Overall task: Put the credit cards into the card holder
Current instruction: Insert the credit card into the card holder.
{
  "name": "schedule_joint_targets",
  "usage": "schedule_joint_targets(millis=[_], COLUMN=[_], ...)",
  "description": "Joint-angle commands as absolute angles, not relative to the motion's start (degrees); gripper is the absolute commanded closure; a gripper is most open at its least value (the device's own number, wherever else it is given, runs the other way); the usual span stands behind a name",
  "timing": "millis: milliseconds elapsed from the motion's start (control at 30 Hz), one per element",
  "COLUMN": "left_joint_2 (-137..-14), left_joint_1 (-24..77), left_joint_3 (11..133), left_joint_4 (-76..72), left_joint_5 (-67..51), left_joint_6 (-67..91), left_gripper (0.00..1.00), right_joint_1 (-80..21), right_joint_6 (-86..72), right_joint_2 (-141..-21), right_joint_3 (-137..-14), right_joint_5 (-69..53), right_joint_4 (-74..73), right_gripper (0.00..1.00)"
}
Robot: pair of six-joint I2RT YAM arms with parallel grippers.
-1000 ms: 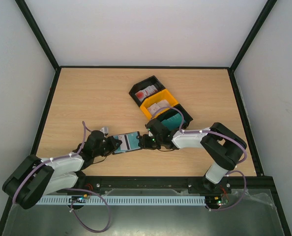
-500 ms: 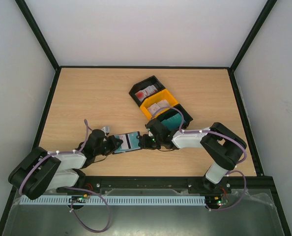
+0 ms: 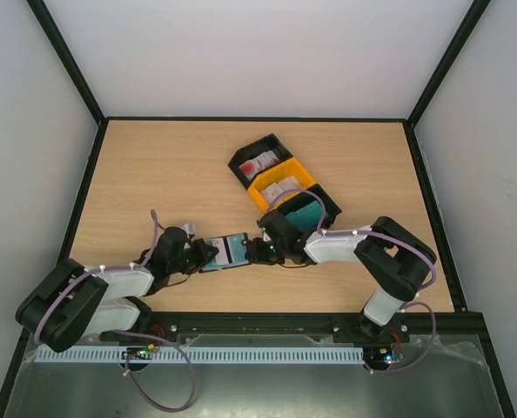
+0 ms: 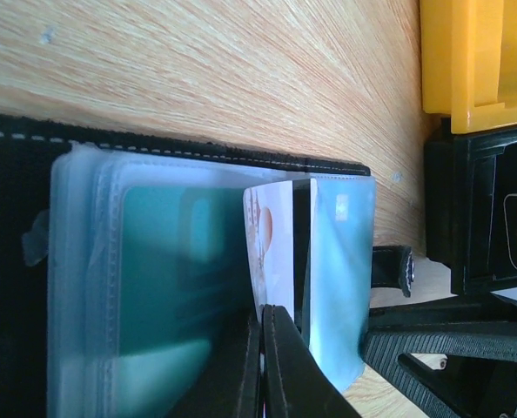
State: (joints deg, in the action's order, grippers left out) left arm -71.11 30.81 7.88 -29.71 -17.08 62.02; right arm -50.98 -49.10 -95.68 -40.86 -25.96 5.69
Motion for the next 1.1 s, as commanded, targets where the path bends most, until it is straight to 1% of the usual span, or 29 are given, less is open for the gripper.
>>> schedule_joint_targets(millis=[0,333,600,900,967,1067], left_joint_2=[-74.87,-82.28,-81.91,-84.14,-84.72,-85.25], left_joint_1=[30.98,31.03,31.02,32.62,33.13,33.68], left_joint_3=[8.31,9.00,10.75,12.96,13.62,13.78], left_joint_4=[-23.33,-29.32,-26.97,-27.59,-27.56,-29.22], left_joint_5=[-20.21,-23.37,-22.41,-23.62,-24.11,-26.11], left_joint_6=[61.07,57.62,54.09,52.27,51.84,51.75], left_gripper=[0.97,0.95,0.90,0.87,0.85,0.78], right_joint_1=[-51.65,-51.62,-51.61,-51.72,-51.66,-51.67], right_joint_6=[-48.68,-48.43,-48.74,-48.91,-48.96,-49.04], right_joint_2=[-99.11,-99.80,-99.76,-99.62,-99.56,-99.45], right_joint_3=[-39.50,-39.68,-39.37,-39.51,-39.59,-39.72], right_joint_5=[-25.43,-26.11,-25.67,-25.21,-25.01,-24.85], right_joint_4=[4.72,5.36,5.60,5.64,5.63,5.60], right_gripper=[0.82,0.82,0.83,0.83,0.83,0.83])
